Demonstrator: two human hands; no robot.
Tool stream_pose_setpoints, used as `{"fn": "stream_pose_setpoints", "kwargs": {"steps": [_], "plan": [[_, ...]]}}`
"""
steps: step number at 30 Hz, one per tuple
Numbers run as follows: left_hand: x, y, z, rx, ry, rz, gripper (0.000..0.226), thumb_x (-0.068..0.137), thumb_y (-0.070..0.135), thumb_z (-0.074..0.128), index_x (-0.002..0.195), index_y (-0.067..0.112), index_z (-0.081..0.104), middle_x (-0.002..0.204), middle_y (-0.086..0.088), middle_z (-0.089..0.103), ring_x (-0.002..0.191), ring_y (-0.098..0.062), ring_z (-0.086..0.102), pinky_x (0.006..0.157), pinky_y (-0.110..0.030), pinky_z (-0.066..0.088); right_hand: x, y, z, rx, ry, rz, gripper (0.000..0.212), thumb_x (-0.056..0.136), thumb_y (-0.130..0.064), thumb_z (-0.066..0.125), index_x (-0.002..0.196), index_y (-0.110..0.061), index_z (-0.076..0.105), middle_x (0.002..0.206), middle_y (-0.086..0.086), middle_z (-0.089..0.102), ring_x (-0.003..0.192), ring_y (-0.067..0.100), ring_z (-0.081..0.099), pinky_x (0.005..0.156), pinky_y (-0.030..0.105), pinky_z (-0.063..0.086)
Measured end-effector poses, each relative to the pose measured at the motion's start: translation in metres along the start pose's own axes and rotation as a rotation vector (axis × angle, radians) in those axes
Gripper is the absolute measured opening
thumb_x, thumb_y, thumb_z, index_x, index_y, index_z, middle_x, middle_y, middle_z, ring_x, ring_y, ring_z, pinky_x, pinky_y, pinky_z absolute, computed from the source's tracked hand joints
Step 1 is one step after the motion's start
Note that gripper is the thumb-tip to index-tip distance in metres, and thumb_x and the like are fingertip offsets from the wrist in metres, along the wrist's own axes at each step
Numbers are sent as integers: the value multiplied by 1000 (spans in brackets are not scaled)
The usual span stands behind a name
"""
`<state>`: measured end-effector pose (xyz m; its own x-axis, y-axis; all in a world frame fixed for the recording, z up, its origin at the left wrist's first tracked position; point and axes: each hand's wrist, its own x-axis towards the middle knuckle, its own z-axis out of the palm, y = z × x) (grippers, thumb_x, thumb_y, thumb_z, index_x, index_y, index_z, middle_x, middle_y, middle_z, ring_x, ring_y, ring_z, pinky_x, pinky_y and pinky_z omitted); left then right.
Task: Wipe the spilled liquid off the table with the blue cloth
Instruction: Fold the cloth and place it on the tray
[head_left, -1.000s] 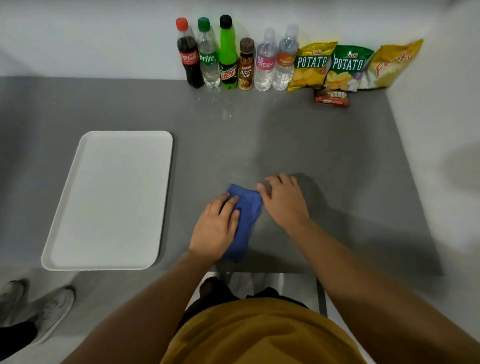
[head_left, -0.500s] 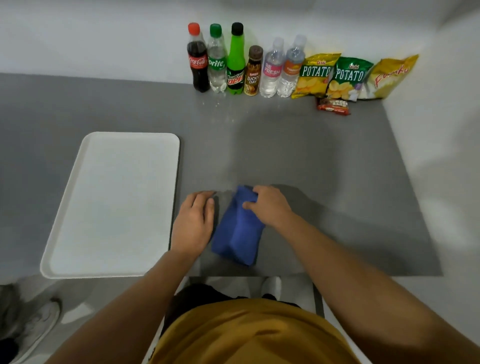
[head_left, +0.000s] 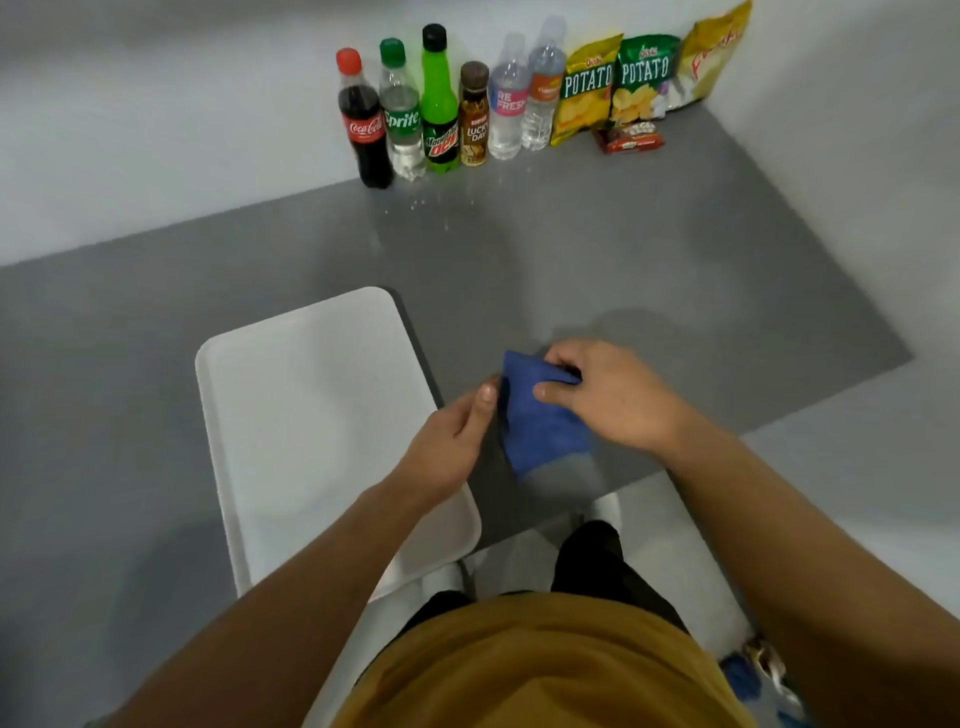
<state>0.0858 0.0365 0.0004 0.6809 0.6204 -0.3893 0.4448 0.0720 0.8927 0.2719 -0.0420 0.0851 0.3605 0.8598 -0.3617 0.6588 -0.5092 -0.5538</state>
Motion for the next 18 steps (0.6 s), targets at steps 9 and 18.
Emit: {"fn": "stream_pose_setpoints", "kwargs": {"steps": [9,18], "plan": [[-21,-2,-63,83,-206,8,59,74,93,40,81,40,66,80,21,70,75,5,65,70,-19,44,-33,-23,34,631,93,134,18,98,-24,68,90,-7,67,75,9,64,67,10,55,66,24,45],[-42,-47,-115,217,-254,-90,28,86,62,67,95,36,70,92,9,74,84,-9,69,79,-30,52,-39,-14,107,798,-33,417,21,102,-22,61,110,-6,70,107,19,74,97,34,70,100,56,52]]}}
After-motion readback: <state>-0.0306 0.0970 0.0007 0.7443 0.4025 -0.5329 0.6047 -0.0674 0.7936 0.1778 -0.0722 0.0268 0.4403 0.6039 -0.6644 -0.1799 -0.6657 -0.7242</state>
